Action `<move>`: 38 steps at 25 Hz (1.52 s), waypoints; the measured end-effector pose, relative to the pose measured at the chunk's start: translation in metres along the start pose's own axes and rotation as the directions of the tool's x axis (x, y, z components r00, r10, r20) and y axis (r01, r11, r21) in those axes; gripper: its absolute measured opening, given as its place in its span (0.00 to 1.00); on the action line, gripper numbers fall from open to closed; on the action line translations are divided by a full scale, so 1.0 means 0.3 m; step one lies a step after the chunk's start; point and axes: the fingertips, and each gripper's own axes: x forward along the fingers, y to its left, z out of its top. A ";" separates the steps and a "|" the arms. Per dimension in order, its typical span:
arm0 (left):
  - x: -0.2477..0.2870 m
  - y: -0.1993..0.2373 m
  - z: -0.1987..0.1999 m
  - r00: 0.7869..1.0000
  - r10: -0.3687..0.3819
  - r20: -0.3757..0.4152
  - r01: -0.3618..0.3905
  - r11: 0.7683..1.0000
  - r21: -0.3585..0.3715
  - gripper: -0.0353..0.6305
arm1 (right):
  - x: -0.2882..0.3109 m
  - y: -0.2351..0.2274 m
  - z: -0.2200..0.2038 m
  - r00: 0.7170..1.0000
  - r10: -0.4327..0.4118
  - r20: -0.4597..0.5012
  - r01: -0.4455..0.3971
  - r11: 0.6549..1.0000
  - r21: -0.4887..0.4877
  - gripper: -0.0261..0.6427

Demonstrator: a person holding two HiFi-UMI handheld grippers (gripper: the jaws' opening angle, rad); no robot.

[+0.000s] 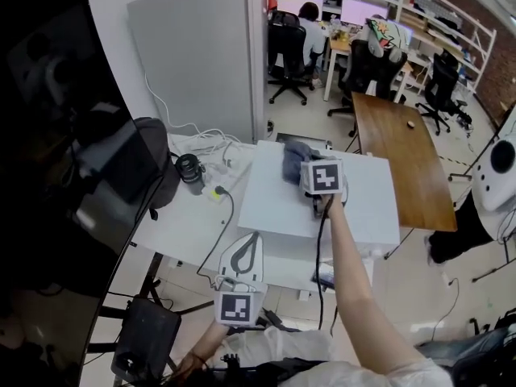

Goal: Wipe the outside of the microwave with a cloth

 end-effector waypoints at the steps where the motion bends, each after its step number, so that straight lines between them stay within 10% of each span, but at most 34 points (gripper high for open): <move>1: 0.004 -0.016 -0.006 1.000 -0.012 -0.005 0.012 1.000 -0.007 0.06 | -0.015 -0.057 -0.030 0.999 -0.027 -0.017 0.028 0.999 0.023 0.13; 15: 0.022 -0.137 -0.043 0.996 -0.088 -0.031 0.087 0.996 -0.033 0.06 | -0.310 -0.743 -0.284 0.951 -0.302 -0.071 0.310 0.922 0.234 0.12; 21: 0.005 -0.130 -0.040 0.997 -0.060 -0.040 0.060 0.998 -0.021 0.06 | -0.404 -0.278 0.044 0.957 -0.010 0.291 -0.067 0.965 0.255 0.12; 26: -0.041 -0.079 -0.039 0.999 -0.011 -0.038 0.010 1.000 -0.024 0.06 | -0.345 0.248 0.153 0.916 0.246 0.318 -0.288 0.953 0.093 0.12; 31: -0.083 -0.027 -0.033 0.998 0.033 -0.044 -0.034 0.999 -0.013 0.06 | -0.198 0.422 -0.005 0.953 0.276 0.129 -0.281 0.960 0.022 0.12; 38: -0.076 -0.043 -0.051 0.998 0.009 -0.058 -0.010 0.999 -0.031 0.06 | -0.204 0.103 -0.150 0.991 0.123 0.045 -0.127 0.988 0.088 0.12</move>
